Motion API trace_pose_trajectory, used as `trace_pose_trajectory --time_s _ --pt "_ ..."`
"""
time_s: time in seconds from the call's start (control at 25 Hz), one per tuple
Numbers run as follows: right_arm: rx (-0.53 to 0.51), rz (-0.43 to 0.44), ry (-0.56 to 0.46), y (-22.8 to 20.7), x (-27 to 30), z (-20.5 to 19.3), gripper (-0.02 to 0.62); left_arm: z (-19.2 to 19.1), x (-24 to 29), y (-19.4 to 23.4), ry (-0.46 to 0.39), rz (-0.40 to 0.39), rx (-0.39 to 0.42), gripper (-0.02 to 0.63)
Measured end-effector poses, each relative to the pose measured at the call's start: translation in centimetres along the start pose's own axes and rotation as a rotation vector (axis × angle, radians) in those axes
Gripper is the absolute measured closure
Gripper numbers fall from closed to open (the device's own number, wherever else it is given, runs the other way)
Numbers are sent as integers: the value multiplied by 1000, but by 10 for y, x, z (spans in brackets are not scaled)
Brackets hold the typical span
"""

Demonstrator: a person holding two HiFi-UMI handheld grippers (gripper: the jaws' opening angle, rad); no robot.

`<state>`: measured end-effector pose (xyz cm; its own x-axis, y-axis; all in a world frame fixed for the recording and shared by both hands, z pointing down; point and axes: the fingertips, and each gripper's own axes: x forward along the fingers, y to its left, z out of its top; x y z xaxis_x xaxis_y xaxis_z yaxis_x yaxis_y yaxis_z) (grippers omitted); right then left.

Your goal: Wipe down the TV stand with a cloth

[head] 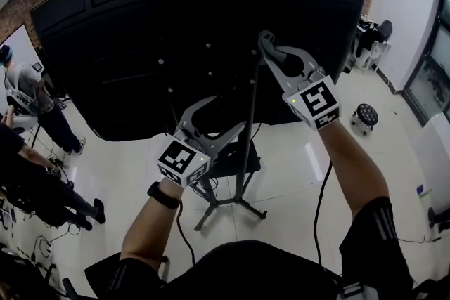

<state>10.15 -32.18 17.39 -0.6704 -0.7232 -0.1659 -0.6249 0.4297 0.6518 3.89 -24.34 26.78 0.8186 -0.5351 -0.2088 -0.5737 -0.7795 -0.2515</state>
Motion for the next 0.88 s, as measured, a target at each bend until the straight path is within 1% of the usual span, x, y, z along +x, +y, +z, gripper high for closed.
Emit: trace_pose_trajectory --time_s 0.12,0.24,0.36,0.44,0.6,0.88 --pt "-19 39 -9 -16 14 3 572 6 10 1 -4 13 7 276" --pt "-41 105 -9 -18 25 3 572 5 16 2 6 38 19 276" --pt "-40 136 -14 -16 27 2 571 2 21 6 17 72 22 276" --pt "-38 153 -13 -11 25 -3 571 -1 23 8 21 92 14 276" --pt "-70 196 10 4 22 -20 571 -12 27 7 31 119 3 276" --pt "-46 273 62 37 12 -60 572 -39 26 -1 64 151 -34 278"
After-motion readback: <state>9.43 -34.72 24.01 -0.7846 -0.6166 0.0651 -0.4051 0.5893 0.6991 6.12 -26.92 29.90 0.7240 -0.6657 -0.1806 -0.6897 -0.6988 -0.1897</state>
